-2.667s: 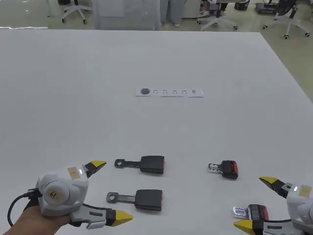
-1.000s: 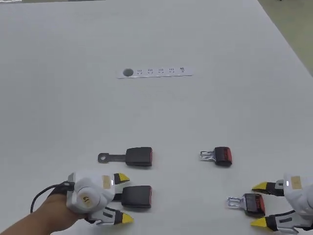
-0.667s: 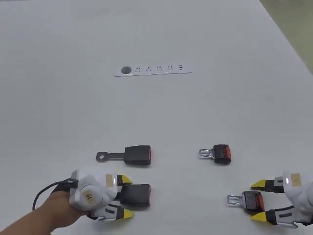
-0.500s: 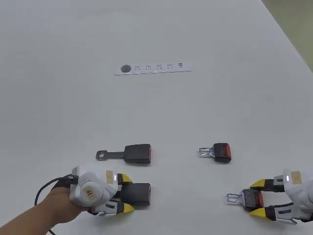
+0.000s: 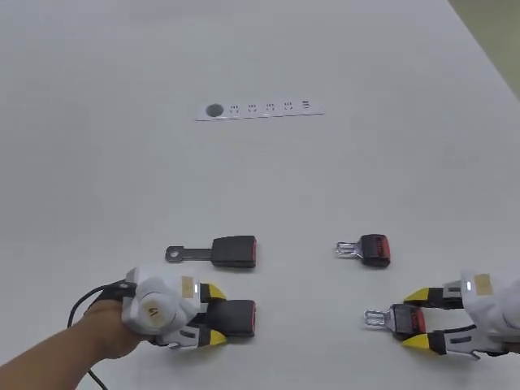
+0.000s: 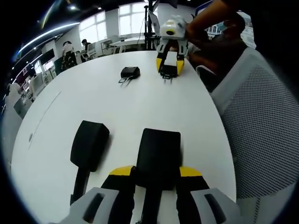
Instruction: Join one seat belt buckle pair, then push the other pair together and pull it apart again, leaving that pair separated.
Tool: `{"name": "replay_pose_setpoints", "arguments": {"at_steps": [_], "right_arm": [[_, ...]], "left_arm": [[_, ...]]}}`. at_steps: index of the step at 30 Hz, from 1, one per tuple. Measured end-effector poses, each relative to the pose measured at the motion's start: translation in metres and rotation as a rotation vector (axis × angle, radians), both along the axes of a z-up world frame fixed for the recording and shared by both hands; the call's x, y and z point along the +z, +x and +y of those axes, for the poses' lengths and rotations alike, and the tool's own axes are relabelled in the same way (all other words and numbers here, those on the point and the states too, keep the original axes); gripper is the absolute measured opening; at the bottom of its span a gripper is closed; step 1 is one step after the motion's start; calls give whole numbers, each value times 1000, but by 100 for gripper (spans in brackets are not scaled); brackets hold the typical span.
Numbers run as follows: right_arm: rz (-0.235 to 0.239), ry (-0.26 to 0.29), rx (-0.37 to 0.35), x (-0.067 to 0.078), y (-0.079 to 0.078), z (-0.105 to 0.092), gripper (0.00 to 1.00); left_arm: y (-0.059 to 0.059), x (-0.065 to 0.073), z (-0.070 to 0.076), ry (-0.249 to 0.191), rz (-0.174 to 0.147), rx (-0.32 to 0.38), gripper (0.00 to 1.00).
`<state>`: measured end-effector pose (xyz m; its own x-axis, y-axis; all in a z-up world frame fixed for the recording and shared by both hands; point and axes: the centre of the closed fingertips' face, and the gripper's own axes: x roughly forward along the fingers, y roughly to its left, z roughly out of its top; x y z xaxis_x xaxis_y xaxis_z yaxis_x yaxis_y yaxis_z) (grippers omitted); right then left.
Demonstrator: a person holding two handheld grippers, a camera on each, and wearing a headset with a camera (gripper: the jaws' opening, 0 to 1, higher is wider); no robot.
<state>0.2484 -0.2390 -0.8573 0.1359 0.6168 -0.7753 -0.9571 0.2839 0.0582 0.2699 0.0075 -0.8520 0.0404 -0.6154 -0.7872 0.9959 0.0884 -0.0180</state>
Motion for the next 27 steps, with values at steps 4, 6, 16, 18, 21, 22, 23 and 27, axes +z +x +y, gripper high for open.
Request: {"name": "replay_pose_setpoints", "arguments": {"at_steps": [4, 6, 16, 18, 21, 22, 23, 27], "right_arm": [[9, 22, 7, -2, 2, 15, 36], [6, 47, 13, -2, 4, 24, 36], [8, 109, 8, 1, 8, 49, 36], [10, 125, 3, 2, 9, 53, 36], [16, 145, -4, 3, 10, 58, 36], [18, 149, -1, 3, 10, 60, 36], [17, 148, 0, 3, 10, 61, 36], [14, 168, 9, 4, 11, 71, 36]], "left_arm": [[0, -2, 0, -4, 3, 12, 35], [0, -1, -1, -5, 3, 15, 35], [0, -2, -1, -18, 5, 49, 35], [-1, -2, -1, -17, 6, 51, 35], [-1, -3, -1, -18, 10, 57, 35], [-1, -4, 0, -17, 10, 57, 35], [-1, -4, 0, -17, 10, 58, 35], [-1, -4, 0, -17, 14, 63, 35]]}}
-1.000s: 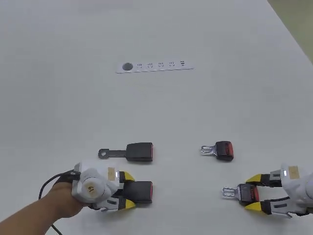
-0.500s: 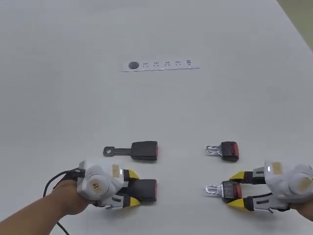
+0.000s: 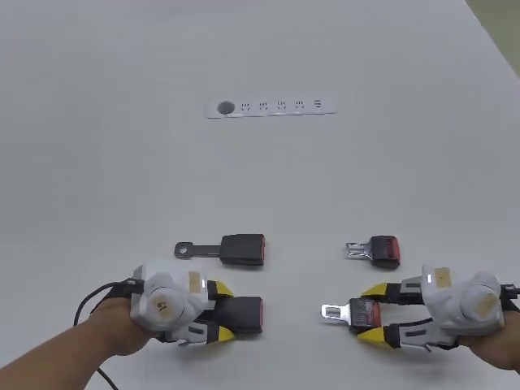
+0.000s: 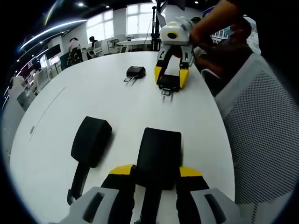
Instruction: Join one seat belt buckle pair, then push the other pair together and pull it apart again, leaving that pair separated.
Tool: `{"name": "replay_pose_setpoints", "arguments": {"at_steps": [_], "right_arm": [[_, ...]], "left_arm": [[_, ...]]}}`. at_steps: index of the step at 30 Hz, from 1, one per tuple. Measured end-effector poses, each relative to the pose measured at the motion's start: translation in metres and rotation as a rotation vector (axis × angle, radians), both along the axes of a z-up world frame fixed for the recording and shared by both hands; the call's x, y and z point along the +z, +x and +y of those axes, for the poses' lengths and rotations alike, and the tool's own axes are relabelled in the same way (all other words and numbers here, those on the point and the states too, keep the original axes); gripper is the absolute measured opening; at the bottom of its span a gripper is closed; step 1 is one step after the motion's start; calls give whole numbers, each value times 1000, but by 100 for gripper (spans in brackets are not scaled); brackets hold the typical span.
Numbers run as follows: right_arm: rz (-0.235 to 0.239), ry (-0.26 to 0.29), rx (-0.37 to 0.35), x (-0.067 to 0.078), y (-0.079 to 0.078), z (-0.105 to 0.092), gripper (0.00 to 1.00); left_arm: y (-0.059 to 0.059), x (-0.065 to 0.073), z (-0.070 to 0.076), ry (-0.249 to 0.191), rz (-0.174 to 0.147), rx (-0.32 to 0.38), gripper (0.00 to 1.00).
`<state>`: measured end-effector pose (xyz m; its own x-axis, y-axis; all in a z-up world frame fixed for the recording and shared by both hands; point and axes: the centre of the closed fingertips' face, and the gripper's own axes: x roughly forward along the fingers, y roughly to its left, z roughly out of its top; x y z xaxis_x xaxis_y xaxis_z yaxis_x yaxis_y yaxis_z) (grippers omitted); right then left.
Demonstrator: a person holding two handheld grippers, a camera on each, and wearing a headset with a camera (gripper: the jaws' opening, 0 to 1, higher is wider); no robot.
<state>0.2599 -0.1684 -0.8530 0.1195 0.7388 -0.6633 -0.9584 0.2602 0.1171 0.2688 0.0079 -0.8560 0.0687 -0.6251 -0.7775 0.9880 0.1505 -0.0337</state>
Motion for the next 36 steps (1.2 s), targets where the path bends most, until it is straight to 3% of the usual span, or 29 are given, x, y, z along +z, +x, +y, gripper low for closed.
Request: {"name": "replay_pose_setpoints", "arguments": {"at_steps": [22, 36], "right_arm": [[25, 124, -20, 1, 0, 61, 36], [9, 128, 40, 1, 3, 92, 36]], "left_arm": [[0, -1, 4, 17, 16, 0, 35], [-1, -1, 4, 45, 17, -17, 35]]}}
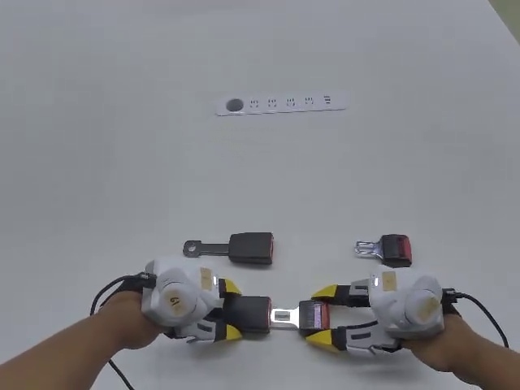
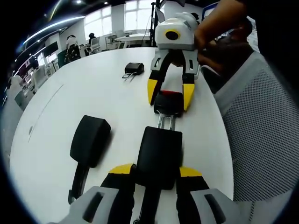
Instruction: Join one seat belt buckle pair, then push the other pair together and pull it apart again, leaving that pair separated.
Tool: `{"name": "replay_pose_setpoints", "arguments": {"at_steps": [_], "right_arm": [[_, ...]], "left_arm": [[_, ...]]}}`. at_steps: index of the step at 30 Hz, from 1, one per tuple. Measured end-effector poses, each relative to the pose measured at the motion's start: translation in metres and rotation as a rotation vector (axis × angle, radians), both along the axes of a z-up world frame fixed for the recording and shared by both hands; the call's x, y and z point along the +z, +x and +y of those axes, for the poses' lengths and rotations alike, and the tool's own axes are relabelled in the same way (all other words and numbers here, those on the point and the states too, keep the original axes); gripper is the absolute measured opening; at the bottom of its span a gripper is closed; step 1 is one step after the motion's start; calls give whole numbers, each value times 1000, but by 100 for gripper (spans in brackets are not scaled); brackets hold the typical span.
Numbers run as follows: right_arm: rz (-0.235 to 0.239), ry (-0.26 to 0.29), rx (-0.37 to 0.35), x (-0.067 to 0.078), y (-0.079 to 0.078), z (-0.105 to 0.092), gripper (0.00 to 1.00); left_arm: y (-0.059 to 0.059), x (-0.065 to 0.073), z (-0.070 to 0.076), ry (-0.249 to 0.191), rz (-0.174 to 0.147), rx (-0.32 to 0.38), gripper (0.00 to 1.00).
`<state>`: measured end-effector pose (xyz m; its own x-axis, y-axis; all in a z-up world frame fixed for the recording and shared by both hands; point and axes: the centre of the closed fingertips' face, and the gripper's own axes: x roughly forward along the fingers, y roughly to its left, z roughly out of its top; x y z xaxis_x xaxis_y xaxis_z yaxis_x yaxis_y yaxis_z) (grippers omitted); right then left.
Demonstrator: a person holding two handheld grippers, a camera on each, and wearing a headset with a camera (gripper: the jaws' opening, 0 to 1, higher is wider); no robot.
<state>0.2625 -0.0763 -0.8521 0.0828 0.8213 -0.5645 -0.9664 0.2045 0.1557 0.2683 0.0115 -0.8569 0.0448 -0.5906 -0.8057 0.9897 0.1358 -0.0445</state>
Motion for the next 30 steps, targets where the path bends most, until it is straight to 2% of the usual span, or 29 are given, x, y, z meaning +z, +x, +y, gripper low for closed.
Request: {"name": "replay_pose_setpoints", "arguments": {"at_steps": [3, 13, 16, 17, 18, 19, 20, 22, 25, 30], "right_arm": [[-18, -12, 9, -1, 0, 1, 36], [-21, -35, 23, -1, -1, 4, 36], [7, -17, 1, -1, -1, 14, 36], [3, -18, 3, -1, -2, 17, 36], [-32, -33, 17, -1, 1, 16, 36], [-9, -23, 7, 0, -1, 15, 36], [-6, -21, 4, 0, -1, 14, 36], [-1, -28, 7, 1, 1, 14, 36], [2, -35, 10, 0, 0, 14, 36], [0, -49, 19, 0, 1, 18, 36]], "left_arm": [[0, 0, 0, 7, -1, -8, 35], [0, -1, 0, 24, -7, -21, 35], [-1, -1, 0, 28, -7, -21, 35], [-1, -1, 0, 30, -7, -21, 35], [-1, -1, 1, 34, -8, -25, 35], [-1, -1, 2, 31, -5, -20, 35], [-1, -1, 1, 30, -8, -21, 35], [-2, 0, 0, 41, -21, -38, 34], [-1, -1, 1, 38, -21, -33, 34], [-2, -2, 1, 66, -27, -87, 33]]}}
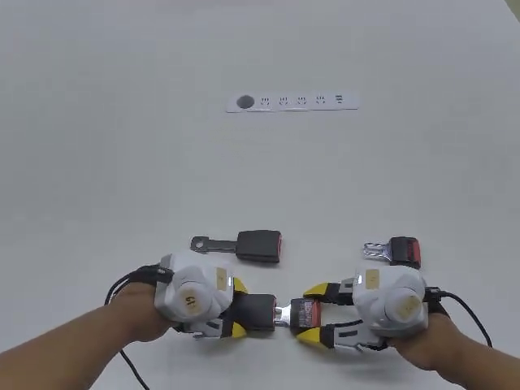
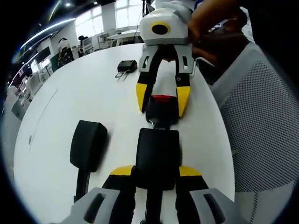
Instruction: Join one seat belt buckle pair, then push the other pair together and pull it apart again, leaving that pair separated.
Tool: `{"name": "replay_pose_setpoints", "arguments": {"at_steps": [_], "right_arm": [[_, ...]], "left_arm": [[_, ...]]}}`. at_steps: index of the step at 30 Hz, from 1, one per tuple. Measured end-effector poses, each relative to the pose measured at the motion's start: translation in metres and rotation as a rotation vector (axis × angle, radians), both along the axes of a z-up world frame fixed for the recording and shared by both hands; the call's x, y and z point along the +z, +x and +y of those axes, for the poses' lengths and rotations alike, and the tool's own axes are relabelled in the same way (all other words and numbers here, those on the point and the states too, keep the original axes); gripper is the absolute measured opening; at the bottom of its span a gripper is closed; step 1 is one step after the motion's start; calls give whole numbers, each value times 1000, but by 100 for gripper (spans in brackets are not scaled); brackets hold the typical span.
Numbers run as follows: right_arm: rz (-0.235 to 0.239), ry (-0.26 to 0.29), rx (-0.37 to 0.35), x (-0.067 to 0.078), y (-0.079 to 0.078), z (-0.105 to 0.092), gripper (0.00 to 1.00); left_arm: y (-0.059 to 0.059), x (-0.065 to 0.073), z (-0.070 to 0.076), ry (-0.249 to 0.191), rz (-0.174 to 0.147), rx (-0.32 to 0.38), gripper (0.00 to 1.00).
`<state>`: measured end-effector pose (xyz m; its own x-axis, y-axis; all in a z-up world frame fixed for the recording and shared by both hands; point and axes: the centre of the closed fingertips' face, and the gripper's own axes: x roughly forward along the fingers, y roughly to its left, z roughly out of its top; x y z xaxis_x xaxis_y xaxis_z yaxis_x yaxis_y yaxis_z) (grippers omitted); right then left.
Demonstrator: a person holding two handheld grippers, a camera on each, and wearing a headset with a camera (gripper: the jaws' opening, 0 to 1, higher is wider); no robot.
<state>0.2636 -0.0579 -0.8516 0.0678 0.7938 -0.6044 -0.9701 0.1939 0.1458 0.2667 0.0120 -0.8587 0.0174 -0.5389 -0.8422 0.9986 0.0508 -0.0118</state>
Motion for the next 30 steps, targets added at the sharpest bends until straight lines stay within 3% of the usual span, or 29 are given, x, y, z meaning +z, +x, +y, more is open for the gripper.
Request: {"name": "replay_pose_setpoints", "arguments": {"at_steps": [10, 14, 30], "right_arm": [[-3, -8, 6, -1, 2, 18, 35], [-1, -8, 11, 3, 0, 19, 35], [-37, -45, 3, 1, -3, 12, 36]], "left_arm": [[-1, 0, 1, -9, -6, -18, 33], [-1, 1, 1, -7, 0, -24, 33], [-1, 2, 3, -33, 7, -4, 33]]}}
